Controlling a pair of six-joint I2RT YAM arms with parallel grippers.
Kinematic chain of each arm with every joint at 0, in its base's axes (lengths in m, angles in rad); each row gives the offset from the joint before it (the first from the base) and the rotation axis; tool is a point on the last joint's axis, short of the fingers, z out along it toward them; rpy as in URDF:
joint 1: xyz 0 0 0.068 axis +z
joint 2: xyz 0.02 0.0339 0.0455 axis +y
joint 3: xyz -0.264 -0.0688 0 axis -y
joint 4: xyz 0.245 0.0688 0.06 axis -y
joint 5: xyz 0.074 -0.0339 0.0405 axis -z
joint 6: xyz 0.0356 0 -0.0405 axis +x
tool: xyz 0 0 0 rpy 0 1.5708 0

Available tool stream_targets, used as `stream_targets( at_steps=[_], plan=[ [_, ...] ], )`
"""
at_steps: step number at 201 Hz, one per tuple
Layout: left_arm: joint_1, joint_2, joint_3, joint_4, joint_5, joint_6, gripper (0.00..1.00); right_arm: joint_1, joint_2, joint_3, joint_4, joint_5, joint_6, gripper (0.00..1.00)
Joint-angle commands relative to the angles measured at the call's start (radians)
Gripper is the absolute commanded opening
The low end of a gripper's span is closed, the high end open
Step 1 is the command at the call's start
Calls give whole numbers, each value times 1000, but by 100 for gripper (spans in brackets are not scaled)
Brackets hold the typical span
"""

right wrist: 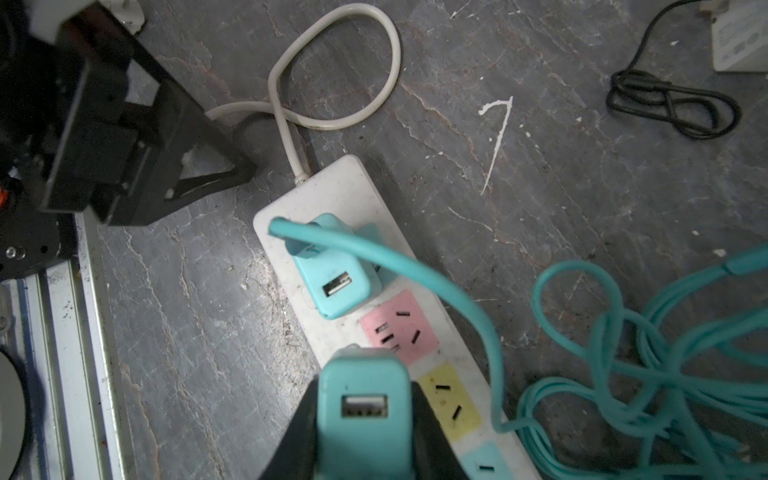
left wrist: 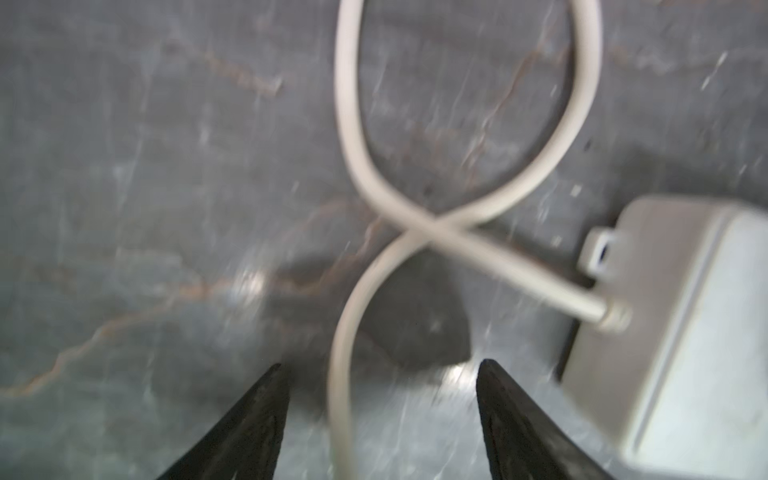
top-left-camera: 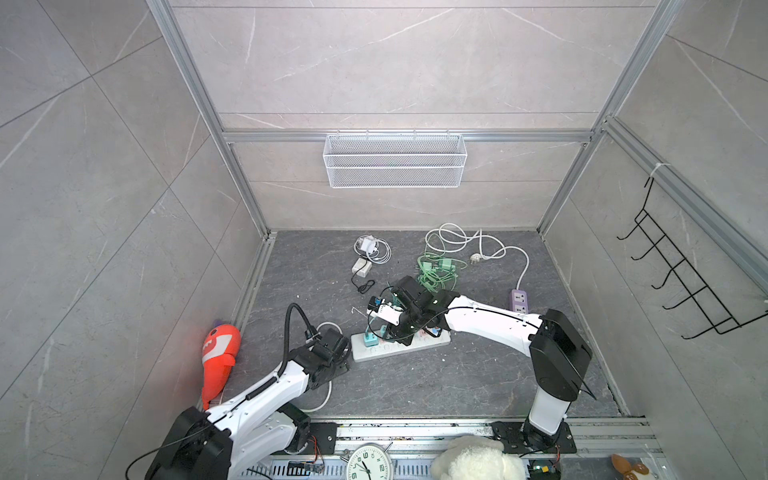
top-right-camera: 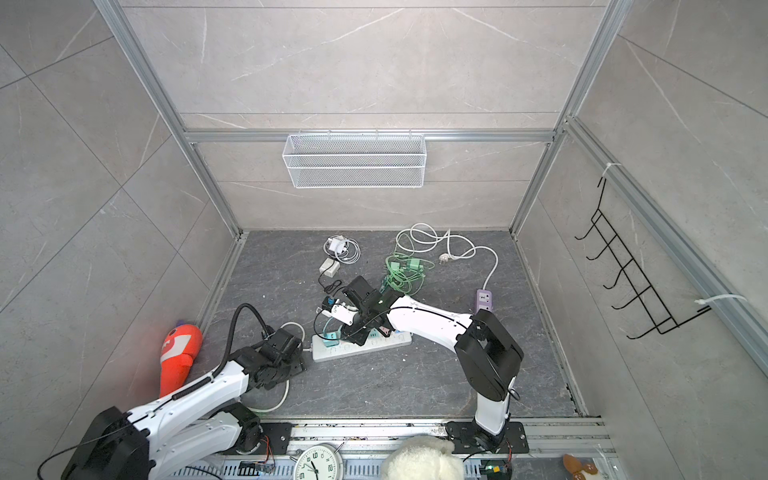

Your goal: Insert the plug

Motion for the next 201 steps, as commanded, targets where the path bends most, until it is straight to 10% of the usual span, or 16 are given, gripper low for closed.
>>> stream_targets(
  at_steps=[1, 116, 201],
  plan=[
    [65, 105, -18, 135, 59, 53, 74, -18, 20, 34, 10, -28, -31, 7],
    [188, 567, 261, 321, 113, 238, 72, -60, 144, 175, -4, -40, -86, 6],
    [188, 437, 285, 220, 152, 270, 77, -76, 169, 150, 96, -34, -78, 6]
  ],
)
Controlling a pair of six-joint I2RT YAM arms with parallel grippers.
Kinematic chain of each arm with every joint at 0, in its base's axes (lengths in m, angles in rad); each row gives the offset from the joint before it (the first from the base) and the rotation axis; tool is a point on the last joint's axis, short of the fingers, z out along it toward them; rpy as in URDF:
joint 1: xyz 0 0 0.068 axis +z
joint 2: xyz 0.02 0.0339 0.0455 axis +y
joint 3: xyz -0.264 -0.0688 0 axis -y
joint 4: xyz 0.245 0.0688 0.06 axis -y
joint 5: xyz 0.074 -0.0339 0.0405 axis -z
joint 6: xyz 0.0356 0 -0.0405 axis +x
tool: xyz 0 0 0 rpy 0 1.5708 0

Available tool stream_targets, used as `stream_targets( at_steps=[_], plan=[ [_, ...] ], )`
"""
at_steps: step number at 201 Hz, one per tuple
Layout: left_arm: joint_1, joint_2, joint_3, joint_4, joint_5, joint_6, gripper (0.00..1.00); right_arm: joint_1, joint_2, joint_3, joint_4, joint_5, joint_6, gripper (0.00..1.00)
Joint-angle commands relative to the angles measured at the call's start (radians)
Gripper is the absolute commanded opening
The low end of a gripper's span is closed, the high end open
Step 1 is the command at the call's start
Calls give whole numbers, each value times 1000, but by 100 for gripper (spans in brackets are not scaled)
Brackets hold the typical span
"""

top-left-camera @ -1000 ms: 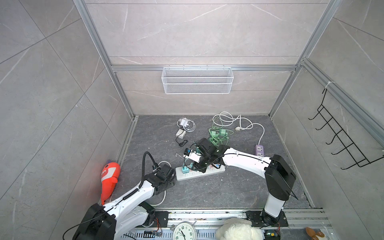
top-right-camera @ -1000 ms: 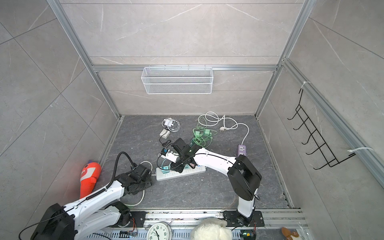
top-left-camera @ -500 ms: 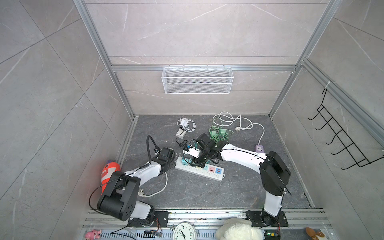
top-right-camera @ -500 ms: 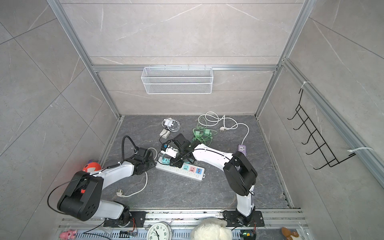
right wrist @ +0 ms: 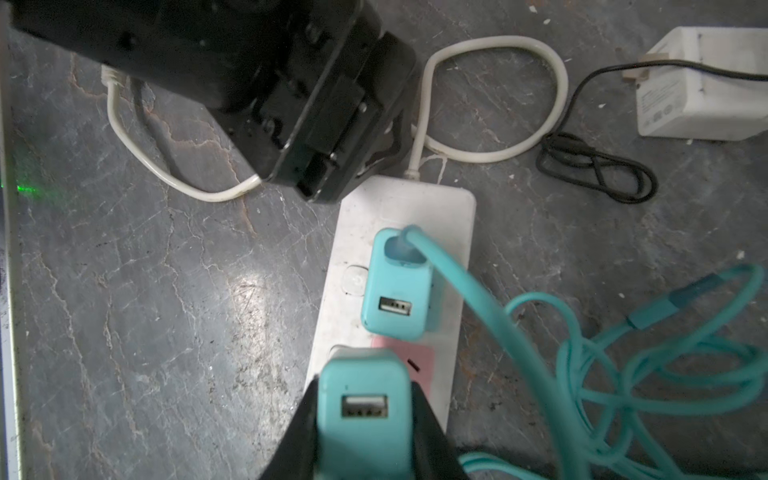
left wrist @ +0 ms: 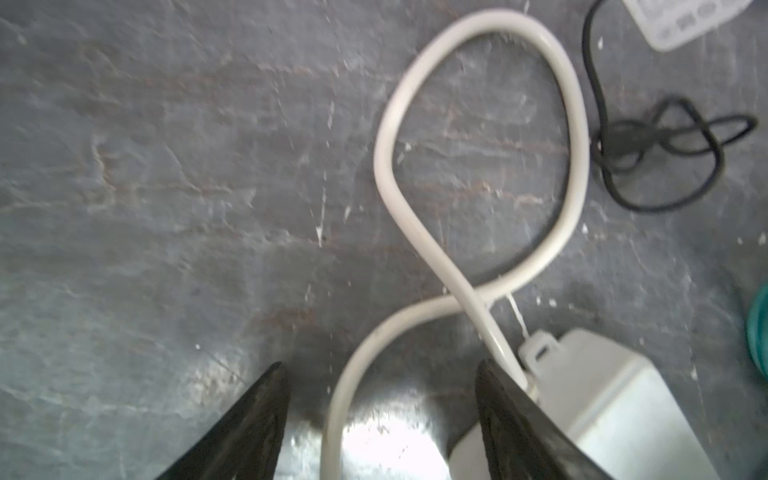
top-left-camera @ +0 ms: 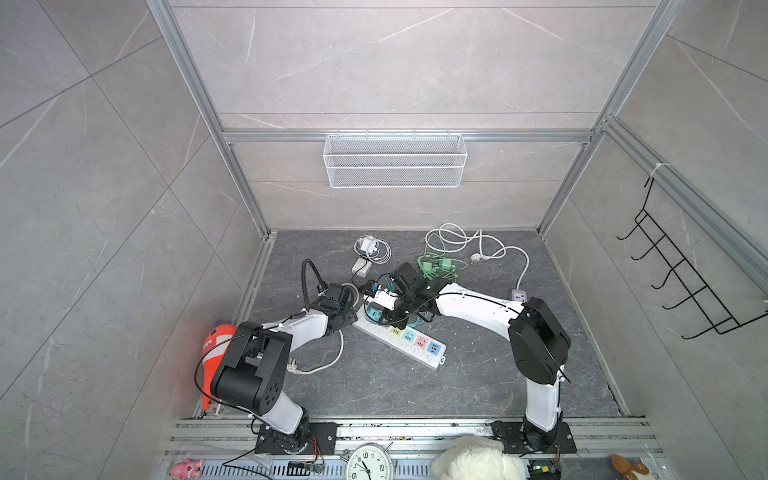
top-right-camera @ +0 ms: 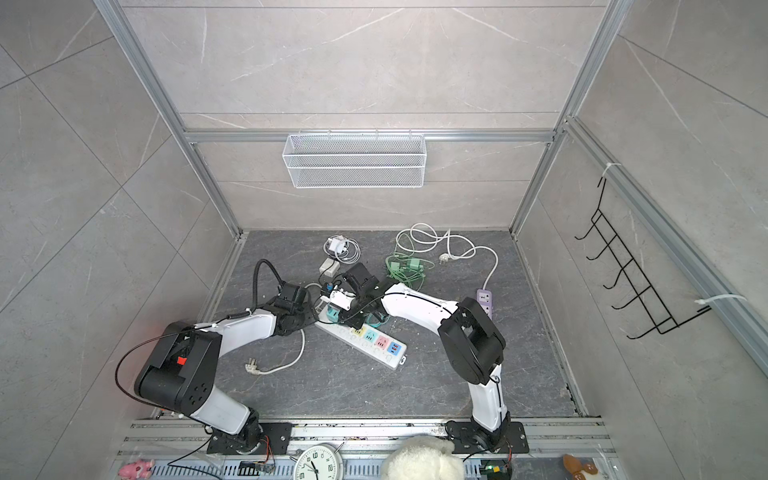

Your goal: Insert the plug

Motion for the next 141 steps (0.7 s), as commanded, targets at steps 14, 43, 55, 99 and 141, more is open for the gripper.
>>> stream_targets(
  at_steps=[14, 43, 55, 99, 141],
  plan=[
    [-2, -102, -32, -170, 93, 11, 78, -7, 31, -2, 70, -5, -2, 6],
    [-3, -190, -42, -210, 85, 11, 80, -12, 38, -12, 91, -17, -8, 5],
    [-2, -210, -47, -215, 68, 12, 81, -12, 38, -22, 100, -25, -10, 5],
    [-2, -188, -43, -210, 73, 14, 81, -13, 4, -93, 161, -55, -21, 4],
    [-2, -197, -48, -202, 73, 11, 81, -14, -20, -136, 202, -54, -34, 4]
  ],
)
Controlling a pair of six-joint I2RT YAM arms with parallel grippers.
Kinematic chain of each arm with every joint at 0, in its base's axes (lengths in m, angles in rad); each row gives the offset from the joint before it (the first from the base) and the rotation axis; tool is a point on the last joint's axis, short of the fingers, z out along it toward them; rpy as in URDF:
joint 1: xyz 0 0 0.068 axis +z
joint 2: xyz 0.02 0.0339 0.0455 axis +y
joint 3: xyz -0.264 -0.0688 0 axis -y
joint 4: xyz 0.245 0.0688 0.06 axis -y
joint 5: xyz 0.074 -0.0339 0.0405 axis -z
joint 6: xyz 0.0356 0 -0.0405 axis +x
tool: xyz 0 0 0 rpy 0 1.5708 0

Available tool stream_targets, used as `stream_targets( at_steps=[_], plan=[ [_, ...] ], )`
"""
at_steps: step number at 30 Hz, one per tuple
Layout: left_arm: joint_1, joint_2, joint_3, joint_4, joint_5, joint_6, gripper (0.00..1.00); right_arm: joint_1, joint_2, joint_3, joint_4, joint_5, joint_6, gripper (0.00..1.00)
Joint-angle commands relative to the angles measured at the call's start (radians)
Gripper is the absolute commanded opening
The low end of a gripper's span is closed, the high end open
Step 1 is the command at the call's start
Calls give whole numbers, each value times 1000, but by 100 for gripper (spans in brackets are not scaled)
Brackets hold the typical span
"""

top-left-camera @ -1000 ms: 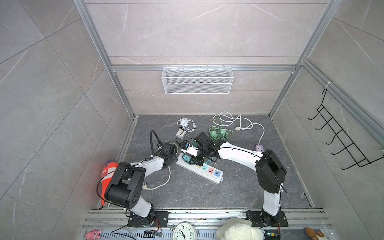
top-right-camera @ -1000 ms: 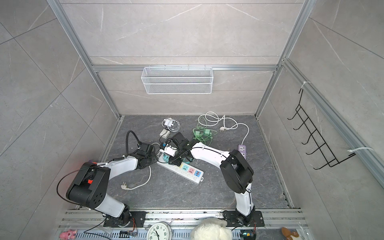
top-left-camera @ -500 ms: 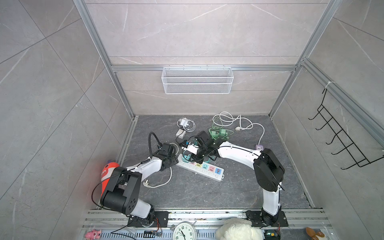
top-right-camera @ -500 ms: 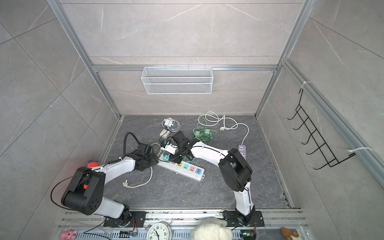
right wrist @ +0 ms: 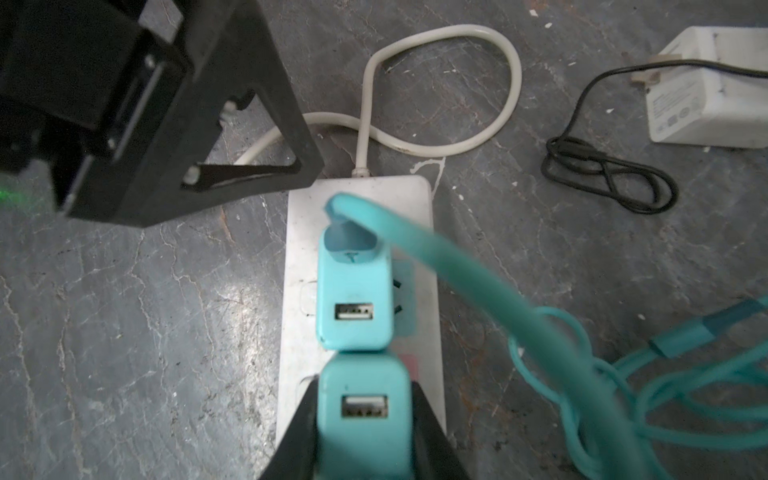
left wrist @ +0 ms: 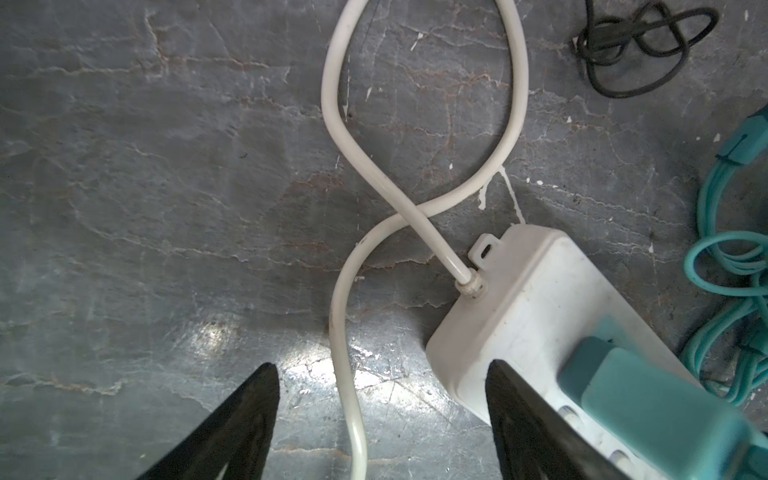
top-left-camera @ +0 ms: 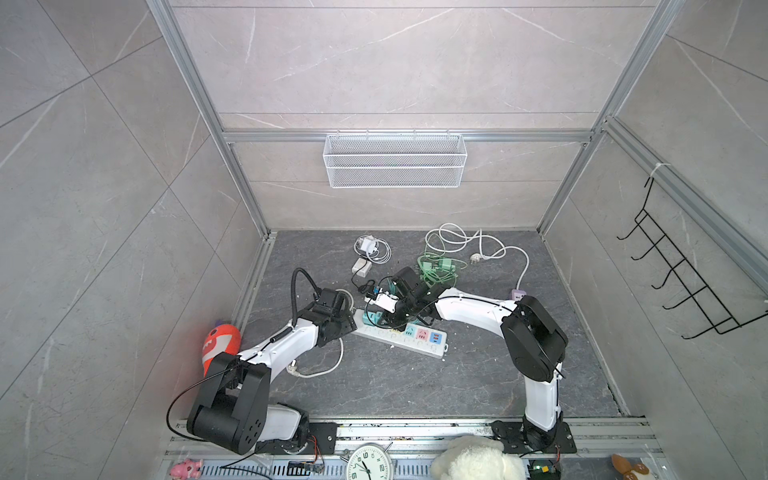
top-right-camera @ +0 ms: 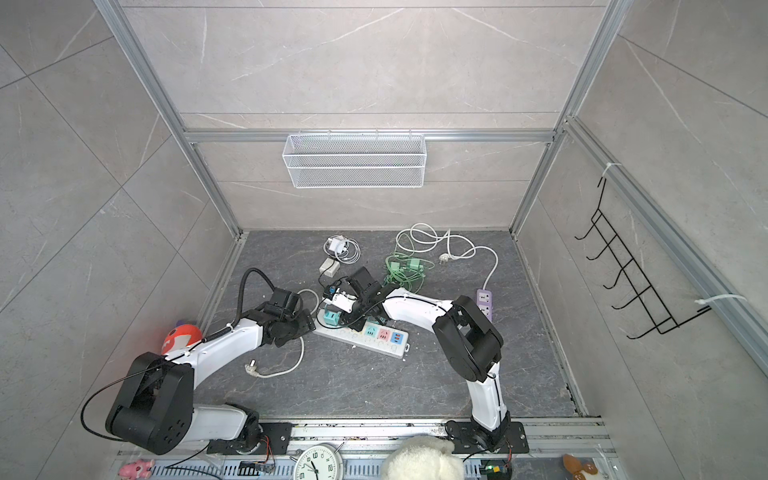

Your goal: Insert the plug

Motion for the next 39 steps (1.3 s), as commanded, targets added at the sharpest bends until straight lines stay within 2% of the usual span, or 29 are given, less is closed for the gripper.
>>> stream_targets(
  at_steps=[1, 9, 12, 18, 26, 31, 39],
  plan=[
    [-2, -4, -8, -9, 8, 11, 81, -1, -39, -38, 39, -21, -23, 3],
    [-2, -82, -22, -11, -20, 3, 81, -1, -31, -65, 19, -1, -39, 3],
    [-1, -126, -3, -36, -51, 8, 86, 0, -43, -113, 40, 2, -14, 3],
    [3, -149, 46, -74, -80, 37, 87, 6, -32, -139, 16, 12, -8, 3],
    [15, -205, 99, -96, -124, 77, 98, 18, 4, -129, -48, 40, -16, 3],
    [46, -190, 136, -101, -113, 106, 100, 28, -1, -175, -11, 36, 13, 4],
    [108, -106, 171, -54, -116, 147, 100, 59, 21, -170, -5, 101, 47, 6]
  ],
)
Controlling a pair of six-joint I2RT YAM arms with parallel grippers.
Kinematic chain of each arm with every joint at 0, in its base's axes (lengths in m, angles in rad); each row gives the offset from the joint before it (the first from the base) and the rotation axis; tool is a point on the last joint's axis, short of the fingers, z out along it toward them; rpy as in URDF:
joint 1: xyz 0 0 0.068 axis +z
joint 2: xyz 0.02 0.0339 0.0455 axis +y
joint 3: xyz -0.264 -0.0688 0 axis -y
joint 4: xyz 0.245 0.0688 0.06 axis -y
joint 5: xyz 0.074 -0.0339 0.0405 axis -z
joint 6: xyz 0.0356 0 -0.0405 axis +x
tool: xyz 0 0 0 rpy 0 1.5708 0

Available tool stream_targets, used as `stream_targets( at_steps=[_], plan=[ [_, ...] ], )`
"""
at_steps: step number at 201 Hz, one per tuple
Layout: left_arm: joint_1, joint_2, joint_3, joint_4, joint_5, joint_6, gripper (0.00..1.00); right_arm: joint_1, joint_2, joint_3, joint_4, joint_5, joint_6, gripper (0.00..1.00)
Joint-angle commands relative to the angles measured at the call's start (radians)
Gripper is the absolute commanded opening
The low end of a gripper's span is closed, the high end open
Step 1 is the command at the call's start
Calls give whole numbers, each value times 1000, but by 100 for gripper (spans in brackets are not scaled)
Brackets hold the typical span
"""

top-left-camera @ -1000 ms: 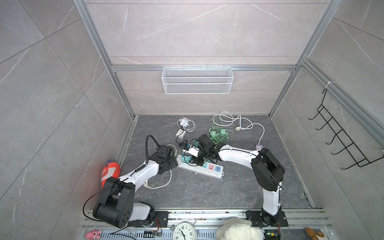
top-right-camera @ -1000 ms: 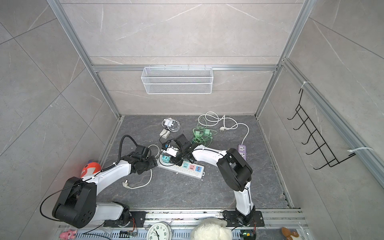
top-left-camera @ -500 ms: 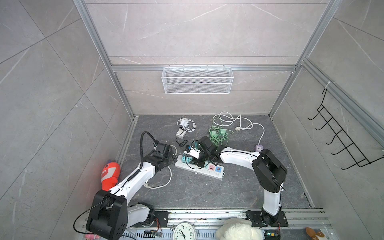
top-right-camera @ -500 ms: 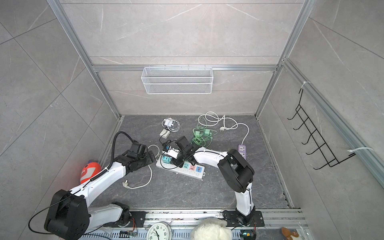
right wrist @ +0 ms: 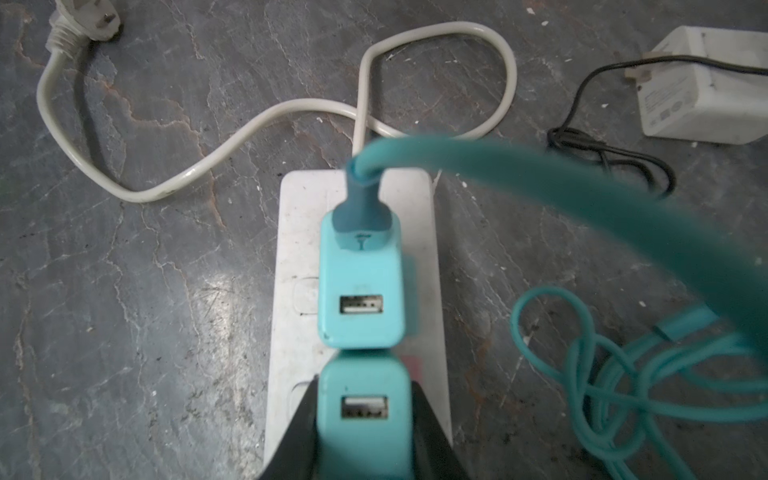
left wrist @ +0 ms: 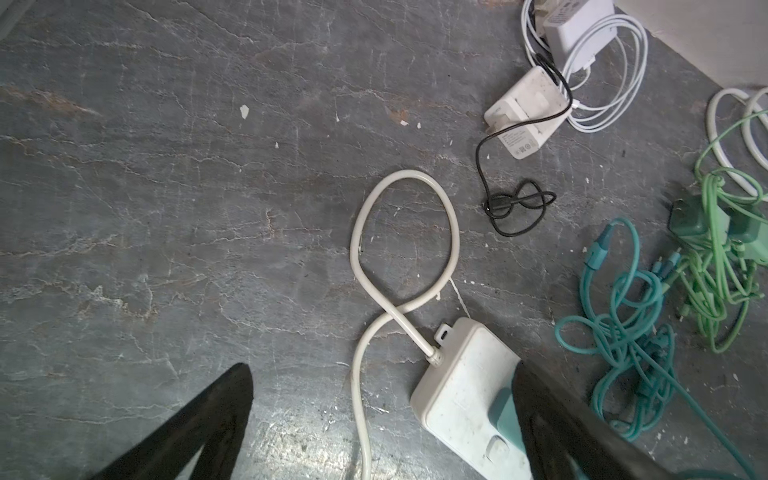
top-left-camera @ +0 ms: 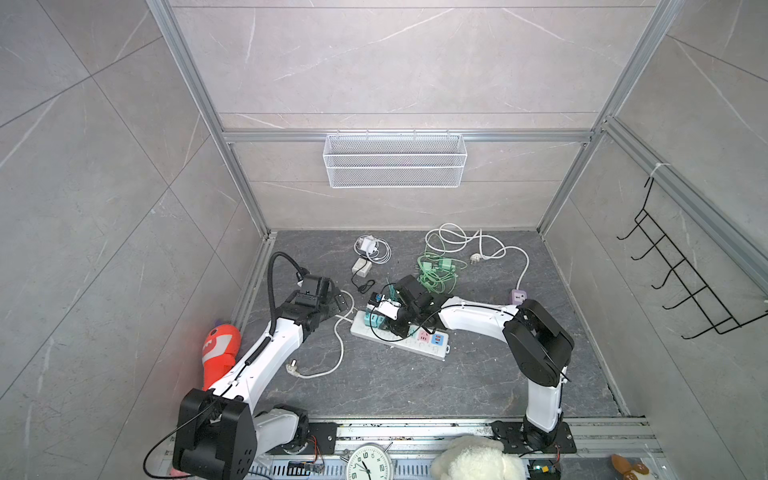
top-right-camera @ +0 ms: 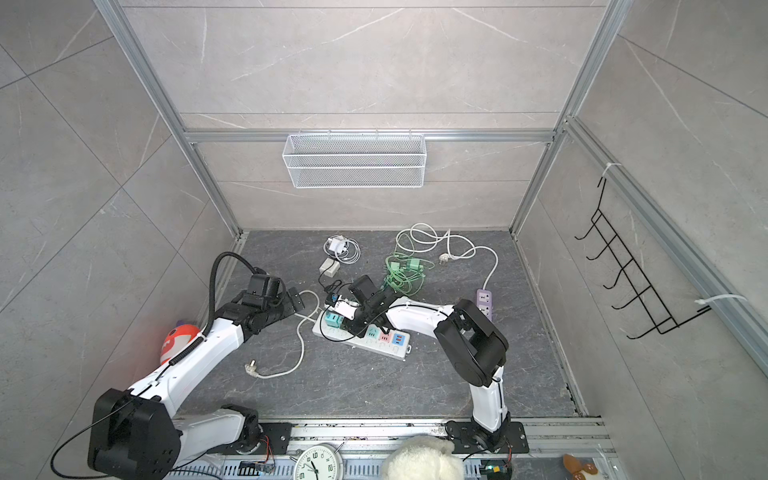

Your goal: Insert the plug

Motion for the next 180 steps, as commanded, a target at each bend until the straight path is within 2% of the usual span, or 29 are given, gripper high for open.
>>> stream_targets(
  at_steps=[1, 60, 96, 120, 139, 180],
  plan=[
    [21, 48, 44, 37, -18, 55, 100, 30, 58, -43, -129, 34, 48, 8],
    [37, 281, 153, 151, 55, 135, 100, 29, -14, 6, -167, 50, 66, 30],
    [37, 432, 261, 191, 154, 185, 100, 30, -39, 55, -192, 49, 77, 42],
    [37, 501, 315, 229, 208, 208, 100, 29, -63, 59, -189, 40, 89, 46],
    [37, 569, 391, 203, 244, 236, 100, 29, -80, 60, -192, 17, 103, 49],
    [36, 716, 548, 147, 275, 292, 100, 28, -132, 37, -204, -8, 131, 50]
  ],
)
